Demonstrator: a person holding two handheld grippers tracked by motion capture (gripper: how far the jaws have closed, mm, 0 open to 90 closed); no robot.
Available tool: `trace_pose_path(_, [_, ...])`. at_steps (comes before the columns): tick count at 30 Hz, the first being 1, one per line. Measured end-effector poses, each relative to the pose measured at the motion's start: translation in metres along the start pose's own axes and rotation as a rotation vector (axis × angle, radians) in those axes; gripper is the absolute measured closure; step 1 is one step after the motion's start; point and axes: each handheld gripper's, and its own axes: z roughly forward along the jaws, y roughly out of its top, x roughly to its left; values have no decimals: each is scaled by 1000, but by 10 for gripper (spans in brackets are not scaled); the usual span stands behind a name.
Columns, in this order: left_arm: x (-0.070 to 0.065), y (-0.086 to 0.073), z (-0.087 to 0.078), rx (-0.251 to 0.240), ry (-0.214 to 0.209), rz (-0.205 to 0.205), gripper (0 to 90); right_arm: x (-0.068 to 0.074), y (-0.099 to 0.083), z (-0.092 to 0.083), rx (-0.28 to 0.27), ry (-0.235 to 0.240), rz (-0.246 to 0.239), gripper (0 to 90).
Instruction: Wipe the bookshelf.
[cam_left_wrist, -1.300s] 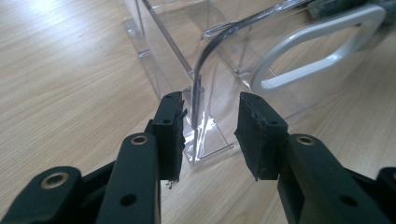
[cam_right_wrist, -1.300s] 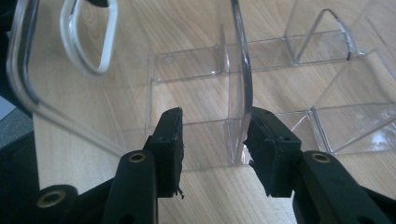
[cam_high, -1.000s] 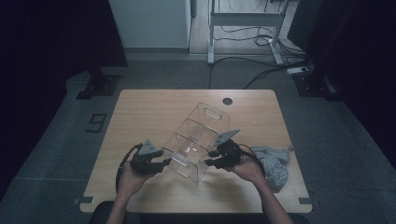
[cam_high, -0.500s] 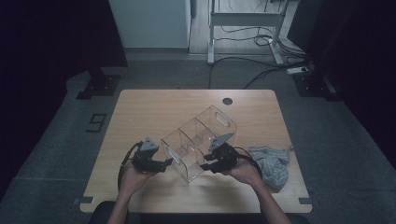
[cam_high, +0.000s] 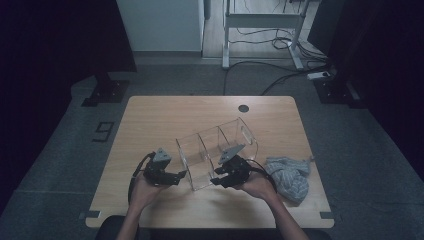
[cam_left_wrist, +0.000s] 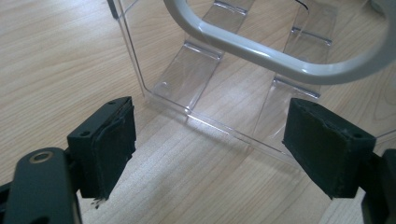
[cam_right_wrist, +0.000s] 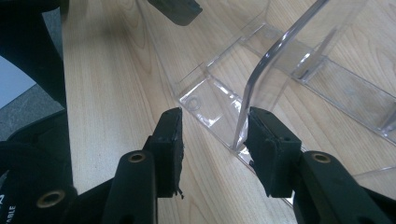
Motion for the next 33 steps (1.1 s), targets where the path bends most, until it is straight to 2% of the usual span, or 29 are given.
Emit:
trace_pose_path(6, [-6,-2,-12,-43,-3,3,153,1,-2,-2,7,3,6,502])
trace_pose_path(9, [-14,-3,-22,-64,-29,16,145,-1,-8,-8,7,-14,22,448])
trace_pose_path(13, [-22,-2,-26,-71,-50,35,141,-1,-13,-13,13,-26,27,419])
trace_pose_path(15, [-28,-1,-29,-80,-70,51,140,-1,-19,-20,13,-40,44,399])
trace_pose_path(19, [-34,1,-30,-83,-80,66,140,-3,-25,-26,13,-49,56,386])
trace_pose_path(25, [-43,12,-24,-82,-81,91,153,-8,-36,-33,37,-74,101,371])
trace_pose_path(27, [-46,15,-21,-83,-83,95,171,-9,-39,-35,36,-82,112,371])
trace_pose_path(32, [-46,21,-17,-86,-70,87,306,-13,-43,-42,30,-98,128,370])
trace_pose_path(33, [-47,22,-16,-85,-68,91,306,-14,-45,-44,24,-103,134,370])
